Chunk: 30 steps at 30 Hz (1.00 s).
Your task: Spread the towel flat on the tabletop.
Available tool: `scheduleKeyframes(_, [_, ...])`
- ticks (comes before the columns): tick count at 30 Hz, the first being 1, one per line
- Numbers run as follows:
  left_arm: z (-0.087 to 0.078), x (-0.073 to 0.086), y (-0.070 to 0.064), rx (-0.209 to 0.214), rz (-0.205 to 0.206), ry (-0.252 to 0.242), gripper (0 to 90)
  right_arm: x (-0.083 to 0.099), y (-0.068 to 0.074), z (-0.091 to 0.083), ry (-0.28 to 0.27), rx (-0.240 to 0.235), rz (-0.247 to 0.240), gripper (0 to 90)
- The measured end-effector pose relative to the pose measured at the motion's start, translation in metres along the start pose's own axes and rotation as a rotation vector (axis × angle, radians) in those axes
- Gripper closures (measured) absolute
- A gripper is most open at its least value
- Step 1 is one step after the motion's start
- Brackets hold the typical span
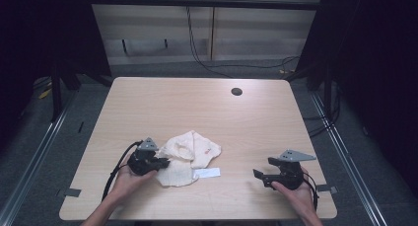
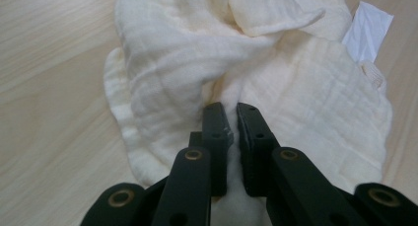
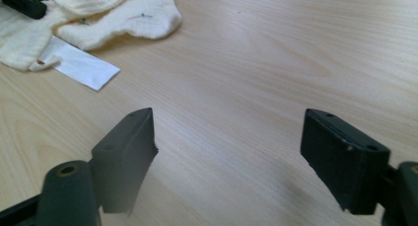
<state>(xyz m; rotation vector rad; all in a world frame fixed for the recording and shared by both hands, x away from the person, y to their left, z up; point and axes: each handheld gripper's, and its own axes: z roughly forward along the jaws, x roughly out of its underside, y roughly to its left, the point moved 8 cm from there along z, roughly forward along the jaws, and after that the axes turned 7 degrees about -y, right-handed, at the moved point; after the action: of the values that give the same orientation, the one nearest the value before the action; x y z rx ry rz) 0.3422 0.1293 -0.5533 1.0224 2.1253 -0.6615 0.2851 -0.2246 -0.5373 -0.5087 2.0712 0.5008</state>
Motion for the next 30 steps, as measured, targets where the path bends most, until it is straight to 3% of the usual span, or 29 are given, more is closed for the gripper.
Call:
scheduleKeyframes(2, [0.003, -0.001, -0.005, 0.007, 0.009, -0.001, 83.1, -0.002, 0.001, 0.000, -0.008, 0.005, -0.001, 33.5])
scheduleKeyframes(7, [0.007, -0.002, -0.020, 0.036, 0.027, 0.004, 82.2, -0.001, 0.008, 0.004, 0.011, -0.029, 0.006, 40.0])
scheduleKeyframes(9, [0.009, -0.002, -0.027, 0.075, 0.009, 0.008, 81.6, -0.001, 0.011, 0.007, 0.026, -0.050, 0.009, 39.6])
scheduleKeyframes(13, [0.010, -0.003, -0.035, 0.065, 0.042, 0.016, 81.6, 0.000, 0.017, 0.014, 0.089, -0.106, 0.017, 39.1])
scheduleKeyframes(15, [0.011, -0.003, -0.039, 0.074, 0.043, 0.018, 81.5, 0.000, 0.021, 0.015, 0.107, -0.121, -0.005, 40.5])
scheduleKeyframes(18, [0.012, -0.002, -0.044, 0.087, 0.031, 0.010, 80.9, -0.007, 0.023, 0.015, 0.085, -0.103, -0.020, 44.7])
scheduleKeyframes(19, [0.012, -0.002, -0.046, 0.089, 0.024, 0.008, 81.0, -0.010, 0.022, 0.016, 0.079, -0.078, -0.017, 46.5])
scheduleKeyframes(21, [0.013, -0.002, -0.049, 0.088, 0.039, 0.004, 80.9, -0.017, 0.022, 0.022, 0.079, -0.058, -0.026, 49.6])
scheduleKeyframes(26, [0.013, -0.002, -0.049, 0.097, 0.038, 0.002, 81.0, -0.028, 0.028, 0.046, 0.117, -0.096, -0.050, 61.1])
scheduleKeyframes(30, [0.012, -0.002, -0.049, 0.100, 0.041, 0.007, 77.7, -0.028, 0.028, 0.063, 0.122, -0.100, -0.030, 61.6])
